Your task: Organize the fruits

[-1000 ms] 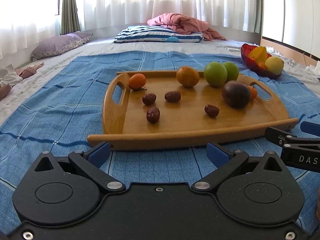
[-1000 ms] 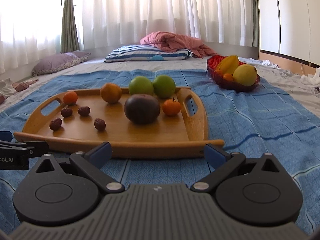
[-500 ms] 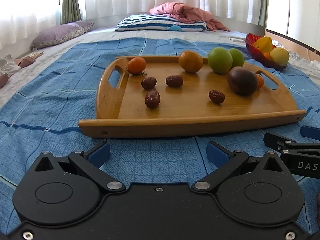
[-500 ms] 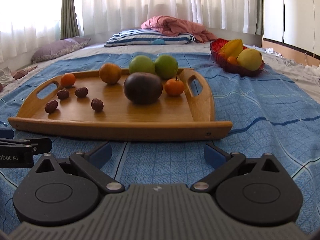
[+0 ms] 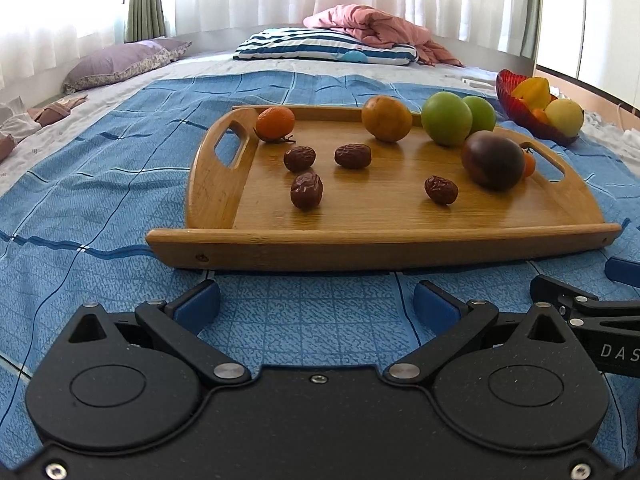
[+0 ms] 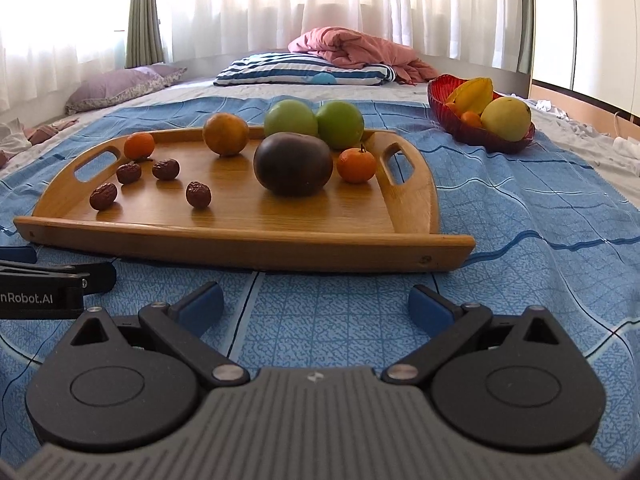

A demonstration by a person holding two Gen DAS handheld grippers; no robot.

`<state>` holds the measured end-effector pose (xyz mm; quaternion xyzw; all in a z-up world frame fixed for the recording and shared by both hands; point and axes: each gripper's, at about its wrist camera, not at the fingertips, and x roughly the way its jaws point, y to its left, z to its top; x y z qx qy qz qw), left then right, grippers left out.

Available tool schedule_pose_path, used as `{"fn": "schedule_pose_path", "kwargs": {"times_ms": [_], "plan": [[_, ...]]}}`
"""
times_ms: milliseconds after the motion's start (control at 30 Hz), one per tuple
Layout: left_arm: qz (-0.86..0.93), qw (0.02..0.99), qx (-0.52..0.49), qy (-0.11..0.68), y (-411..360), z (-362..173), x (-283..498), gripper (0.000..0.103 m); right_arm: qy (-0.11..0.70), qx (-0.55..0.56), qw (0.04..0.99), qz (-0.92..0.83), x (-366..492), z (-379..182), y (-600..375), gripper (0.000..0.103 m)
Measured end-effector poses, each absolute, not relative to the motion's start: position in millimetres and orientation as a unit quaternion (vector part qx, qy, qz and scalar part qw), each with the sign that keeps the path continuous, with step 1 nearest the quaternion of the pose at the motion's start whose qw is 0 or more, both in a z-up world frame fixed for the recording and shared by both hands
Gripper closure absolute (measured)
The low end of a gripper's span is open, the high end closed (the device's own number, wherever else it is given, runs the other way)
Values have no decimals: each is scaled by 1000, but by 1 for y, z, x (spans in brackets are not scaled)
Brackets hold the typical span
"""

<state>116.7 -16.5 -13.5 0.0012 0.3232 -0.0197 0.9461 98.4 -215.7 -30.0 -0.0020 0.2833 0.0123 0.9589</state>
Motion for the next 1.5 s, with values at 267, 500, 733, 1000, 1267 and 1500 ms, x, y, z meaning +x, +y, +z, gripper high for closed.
{"fn": "schedule_pose_path", "kwargs": {"times_ms": [267,500,733,1000,1267,1500], "plan": [[-19,947,2,322,-17,-13,116,0,282,-2,959,11,98,-30,-216,0],[-20,947,0,320,-17,-13,115,0,282,-2,959,11,98,-30,-215,0],[-20,947,0,320,-17,-13,115,0,282,-2,959,11,98,-31,-215,0],[-20,947,0,319,-17,-13,115,0,282,-2,959,11,98,-31,-215,0],[-20,948,0,319,-17,-13,115,0,281,-3,960,11,98,-31,-215,0],[-19,948,0,318,-17,-13,114,0,281,-3,960,10,98,-31,-215,0]]}}
